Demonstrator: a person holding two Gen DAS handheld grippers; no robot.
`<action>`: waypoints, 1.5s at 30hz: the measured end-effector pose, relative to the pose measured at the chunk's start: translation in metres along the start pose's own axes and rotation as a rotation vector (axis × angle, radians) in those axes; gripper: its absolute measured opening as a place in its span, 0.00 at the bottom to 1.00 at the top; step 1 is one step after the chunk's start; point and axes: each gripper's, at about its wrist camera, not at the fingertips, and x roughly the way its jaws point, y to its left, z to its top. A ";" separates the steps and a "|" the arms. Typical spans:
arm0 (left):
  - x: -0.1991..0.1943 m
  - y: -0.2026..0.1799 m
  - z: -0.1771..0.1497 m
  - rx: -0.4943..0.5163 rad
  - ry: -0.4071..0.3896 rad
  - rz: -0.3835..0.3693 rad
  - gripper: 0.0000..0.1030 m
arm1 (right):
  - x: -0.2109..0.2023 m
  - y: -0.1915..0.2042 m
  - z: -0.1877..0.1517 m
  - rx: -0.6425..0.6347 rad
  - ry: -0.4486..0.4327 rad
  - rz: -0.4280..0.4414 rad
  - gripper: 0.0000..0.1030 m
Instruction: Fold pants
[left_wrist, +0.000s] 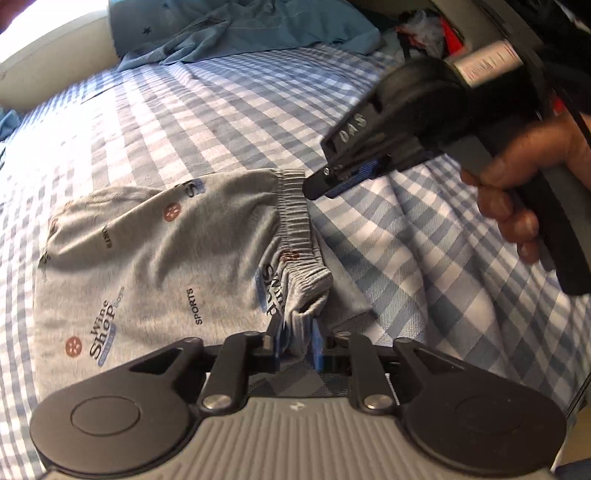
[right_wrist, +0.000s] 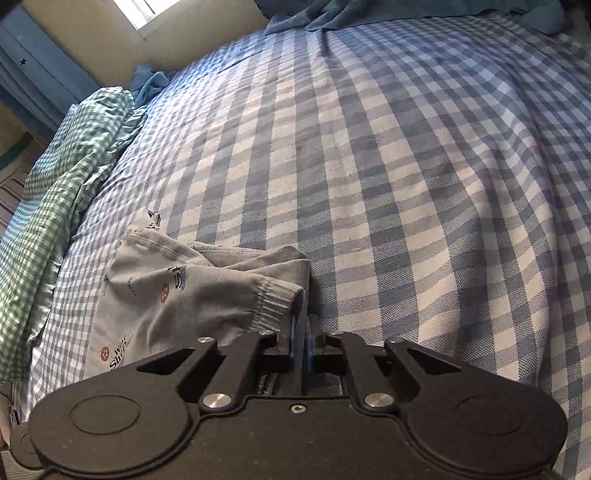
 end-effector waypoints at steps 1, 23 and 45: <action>-0.005 0.004 -0.001 -0.026 -0.008 -0.008 0.38 | -0.003 0.003 -0.002 -0.011 -0.006 0.000 0.24; -0.038 0.149 -0.032 -0.394 0.140 0.443 0.91 | 0.000 0.049 -0.091 -0.038 0.013 -0.365 0.98; -0.002 0.181 -0.025 -0.404 0.107 0.410 0.99 | 0.035 0.049 -0.029 -0.071 -0.099 -0.522 0.99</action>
